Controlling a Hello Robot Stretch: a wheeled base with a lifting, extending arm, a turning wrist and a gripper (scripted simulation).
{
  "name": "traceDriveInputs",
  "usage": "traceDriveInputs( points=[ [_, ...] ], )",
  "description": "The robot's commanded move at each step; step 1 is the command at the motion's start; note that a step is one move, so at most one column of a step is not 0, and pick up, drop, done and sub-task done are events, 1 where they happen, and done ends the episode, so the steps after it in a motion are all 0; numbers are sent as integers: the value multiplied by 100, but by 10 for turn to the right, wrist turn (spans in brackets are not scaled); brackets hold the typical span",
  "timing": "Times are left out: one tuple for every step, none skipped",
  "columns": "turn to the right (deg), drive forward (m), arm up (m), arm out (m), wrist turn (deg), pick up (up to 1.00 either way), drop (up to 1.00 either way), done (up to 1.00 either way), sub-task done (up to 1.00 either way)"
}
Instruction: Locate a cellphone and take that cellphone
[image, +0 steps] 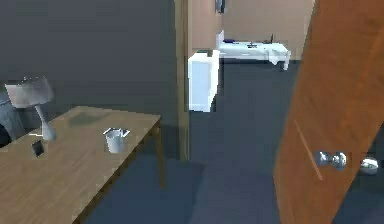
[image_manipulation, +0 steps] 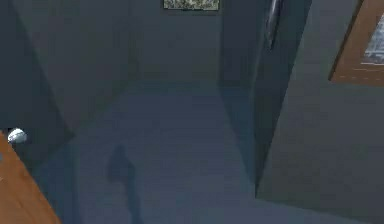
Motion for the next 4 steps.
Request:
traceDriveInputs(
  points=[
    [-450, 0, 0, 0, 0, 0, 0, 0, 0],
    [-450, 0, 0, 0, 0, 0, 0, 0, 0],
    [-210, 0, 0, 0, 0, 0, 0, 0, 0],
    [-30, 0, 0, 0, 0, 0, 0, 0, 0]
  ],
)
